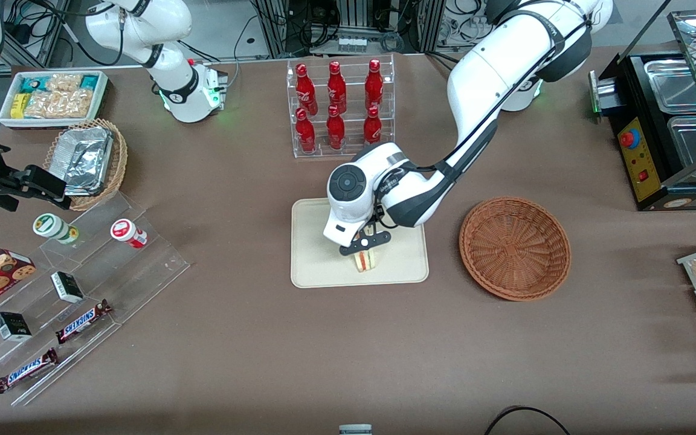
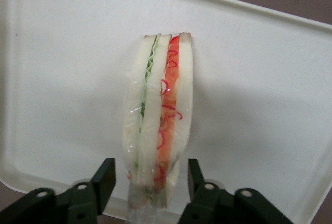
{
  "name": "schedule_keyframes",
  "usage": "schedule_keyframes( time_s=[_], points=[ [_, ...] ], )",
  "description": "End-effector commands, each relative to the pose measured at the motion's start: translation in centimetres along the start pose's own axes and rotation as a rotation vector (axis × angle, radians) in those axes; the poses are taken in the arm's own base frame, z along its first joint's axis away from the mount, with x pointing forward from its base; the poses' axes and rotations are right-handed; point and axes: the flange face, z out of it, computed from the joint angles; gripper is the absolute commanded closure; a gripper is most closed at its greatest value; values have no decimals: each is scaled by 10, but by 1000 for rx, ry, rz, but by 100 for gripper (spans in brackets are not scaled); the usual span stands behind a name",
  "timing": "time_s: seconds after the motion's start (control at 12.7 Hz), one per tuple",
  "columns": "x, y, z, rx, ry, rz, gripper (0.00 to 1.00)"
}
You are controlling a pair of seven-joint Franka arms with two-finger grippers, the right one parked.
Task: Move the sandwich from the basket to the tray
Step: 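Lower the sandwich onto the tray and open the left gripper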
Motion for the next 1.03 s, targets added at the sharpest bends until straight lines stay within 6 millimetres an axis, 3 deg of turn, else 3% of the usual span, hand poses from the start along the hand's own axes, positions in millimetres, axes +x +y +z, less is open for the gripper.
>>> schedule_keyframes(
  time_s=[0.0, 0.39, 0.47, 0.63, 0.79, 0.95],
  points=[
    [-2, 1, -55, -31, 65, -11, 0],
    [7, -43, -157, 30, 138, 54, 0],
    [18, -59, -172, 51, 137, 62, 0],
    [33, -82, -186, 79, 125, 100, 0],
    [64, -116, -199, 80, 86, -21, 0],
    [86, -150, -195, 115, 68, -25, 0]
  ],
)
